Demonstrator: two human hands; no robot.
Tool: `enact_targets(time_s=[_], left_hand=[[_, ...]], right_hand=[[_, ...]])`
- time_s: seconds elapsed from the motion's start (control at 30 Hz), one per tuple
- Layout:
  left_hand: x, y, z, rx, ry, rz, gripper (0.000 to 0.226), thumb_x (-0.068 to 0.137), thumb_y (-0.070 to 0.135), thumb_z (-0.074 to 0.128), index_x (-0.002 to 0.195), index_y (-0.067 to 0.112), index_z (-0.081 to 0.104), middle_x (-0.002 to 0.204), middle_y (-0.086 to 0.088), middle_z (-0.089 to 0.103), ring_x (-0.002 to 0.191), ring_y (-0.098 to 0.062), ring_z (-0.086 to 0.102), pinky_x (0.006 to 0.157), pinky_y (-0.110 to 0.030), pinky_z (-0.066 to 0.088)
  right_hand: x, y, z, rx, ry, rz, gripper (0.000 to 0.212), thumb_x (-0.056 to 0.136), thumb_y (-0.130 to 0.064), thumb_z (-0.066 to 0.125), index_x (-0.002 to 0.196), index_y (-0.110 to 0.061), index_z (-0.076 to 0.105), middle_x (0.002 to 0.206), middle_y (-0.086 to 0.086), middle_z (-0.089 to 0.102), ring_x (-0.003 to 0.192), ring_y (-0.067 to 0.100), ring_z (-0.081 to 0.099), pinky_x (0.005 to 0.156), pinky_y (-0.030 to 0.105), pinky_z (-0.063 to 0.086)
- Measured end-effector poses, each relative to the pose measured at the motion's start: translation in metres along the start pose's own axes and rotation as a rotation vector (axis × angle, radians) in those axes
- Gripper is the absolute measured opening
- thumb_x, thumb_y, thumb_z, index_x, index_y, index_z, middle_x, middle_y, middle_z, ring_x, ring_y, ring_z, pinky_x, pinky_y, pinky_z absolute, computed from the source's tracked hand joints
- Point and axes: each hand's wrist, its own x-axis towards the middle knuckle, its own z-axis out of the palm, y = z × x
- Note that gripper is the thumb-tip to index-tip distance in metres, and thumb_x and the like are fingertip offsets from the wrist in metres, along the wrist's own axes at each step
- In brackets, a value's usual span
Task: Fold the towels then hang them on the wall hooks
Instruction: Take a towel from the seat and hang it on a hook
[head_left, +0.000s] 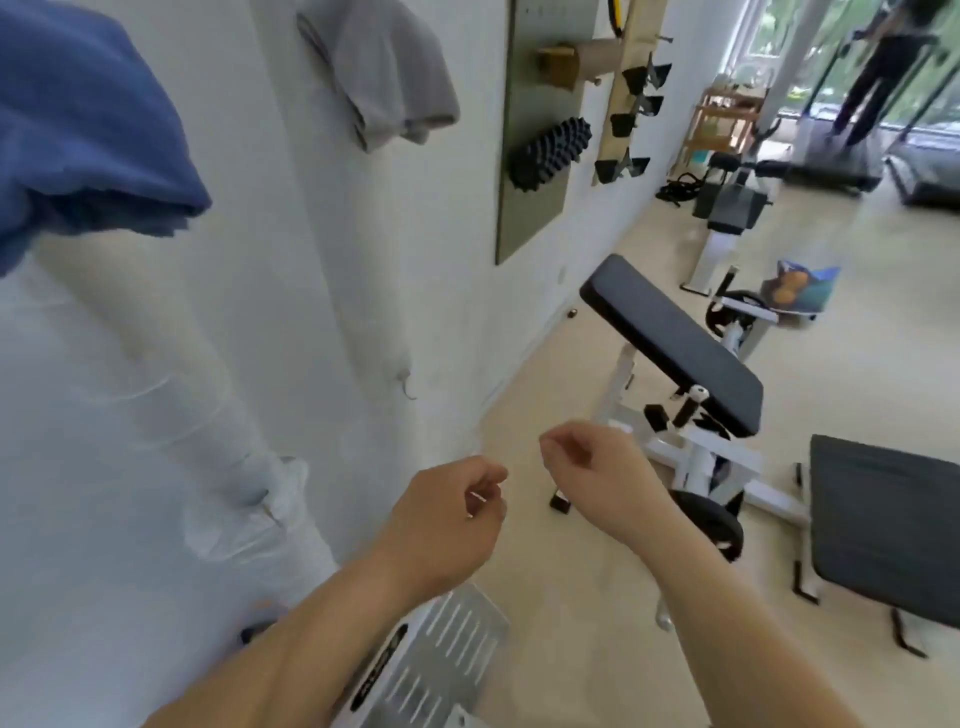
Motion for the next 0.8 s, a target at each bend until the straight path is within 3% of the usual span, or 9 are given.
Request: enact_targets(time_s=[0.1, 0.2, 0.27, 0.37, 0.43, 0.5, 0.63, 0.7, 0.8], left_hand=[[-0.037, -0.022, 0.046, -0.036, -0.148, -0.040, 0.031, 0.096, 0.023, 0.065, 0.126, 0.027, 0.069, 0.104, 0.018, 0.070, 0.089, 0.001, 0.067, 0.084, -0.017, 0.055], [-0.082, -0.038, 0.091, -0.075, -0.316, -0.061, 0.031, 0.097, 0.022, 0.064, 0.128, 0.027, 0.067, 0.106, 0.017, 0.068, 0.093, 0.002, 0.065, 0.076, -0.004, 0.046], [-0.114, -0.045, 0.123, -0.087, -0.416, -0.085, 0.030, 0.098, 0.021, 0.063, 0.127, 0.027, 0.067, 0.106, 0.016, 0.069, 0.092, 0.003, 0.064, 0.074, -0.003, 0.046], [-0.165, -0.039, 0.167, -0.106, -0.549, -0.096, 0.026, 0.098, 0.019, 0.062, 0.120, 0.032, 0.067, 0.104, 0.017, 0.068, 0.090, 0.002, 0.065, 0.086, -0.018, 0.056], [-0.195, -0.030, 0.191, -0.113, -0.641, -0.099, 0.024, 0.099, 0.021, 0.061, 0.114, 0.039, 0.064, 0.104, 0.017, 0.068, 0.091, 0.000, 0.065, 0.090, -0.026, 0.057], [-0.222, -0.026, 0.218, -0.100, -0.720, -0.106, 0.025, 0.099, 0.024, 0.061, 0.119, 0.038, 0.064, 0.109, 0.016, 0.067, 0.094, -0.002, 0.065, 0.086, -0.018, 0.054], [-0.261, -0.020, 0.271, -0.041, -0.815, -0.124, 0.028, 0.100, 0.020, 0.059, 0.126, 0.027, 0.065, 0.112, 0.012, 0.067, 0.093, 0.001, 0.063, 0.070, -0.003, 0.044], [-0.277, -0.016, 0.297, -0.012, -0.862, -0.159, 0.021, 0.099, 0.017, 0.059, 0.115, 0.026, 0.067, 0.108, 0.006, 0.069, 0.090, -0.002, 0.062, 0.069, -0.003, 0.044], [-0.298, -0.018, 0.343, 0.025, -0.881, -0.225, 0.012, 0.095, 0.016, 0.060, 0.094, 0.028, 0.060, 0.097, 0.001, 0.066, 0.083, -0.010, 0.057, 0.074, -0.015, 0.046]], right_hand=[[-0.076, 0.046, 0.015, -0.001, -0.024, 0.202, 0.016, 0.100, -0.032, 0.057, 0.092, -0.028, 0.071, 0.082, -0.009, 0.070, 0.075, 0.007, 0.063, 0.067, 0.025, 0.048], [-0.161, 0.082, 0.029, 0.075, -0.015, 0.392, 0.017, 0.101, -0.032, 0.057, 0.094, -0.026, 0.071, 0.083, -0.005, 0.071, 0.076, 0.011, 0.065, 0.070, 0.025, 0.050], [-0.216, 0.106, 0.037, 0.095, 0.010, 0.509, 0.017, 0.100, -0.030, 0.057, 0.091, -0.026, 0.071, 0.081, -0.003, 0.072, 0.072, 0.010, 0.065, 0.065, 0.021, 0.049], [-0.294, 0.141, 0.037, 0.045, 0.037, 0.623, 0.022, 0.100, -0.028, 0.055, 0.083, -0.024, 0.067, 0.071, -0.005, 0.065, 0.062, 0.003, 0.059, 0.055, 0.016, 0.046], [-0.336, 0.166, 0.035, 0.038, 0.072, 0.685, 0.024, 0.100, -0.027, 0.054, 0.081, -0.018, 0.066, 0.070, 0.002, 0.063, 0.063, 0.006, 0.056, 0.062, 0.030, 0.052], [-0.371, 0.191, 0.033, 0.037, 0.110, 0.746, 0.023, 0.099, -0.030, 0.054, 0.083, -0.019, 0.066, 0.074, 0.001, 0.067, 0.070, 0.010, 0.061, 0.071, 0.039, 0.055], [-0.432, 0.241, 0.023, -0.019, 0.245, 0.823, 0.015, 0.097, -0.030, 0.054, 0.085, -0.031, 0.064, 0.084, -0.011, 0.066, 0.081, 0.013, 0.065, 0.068, 0.027, 0.049], [-0.463, 0.271, 0.013, -0.063, 0.279, 0.934, 0.014, 0.097, -0.027, 0.055, 0.098, -0.026, 0.069, 0.100, -0.002, 0.067, 0.088, 0.020, 0.065, 0.070, 0.028, 0.046], [-0.498, 0.314, -0.001, -0.034, 0.231, 1.056, 0.032, 0.099, -0.028, 0.052, 0.128, -0.020, 0.066, 0.123, 0.008, 0.063, 0.099, 0.026, 0.065, 0.082, 0.034, 0.052]])
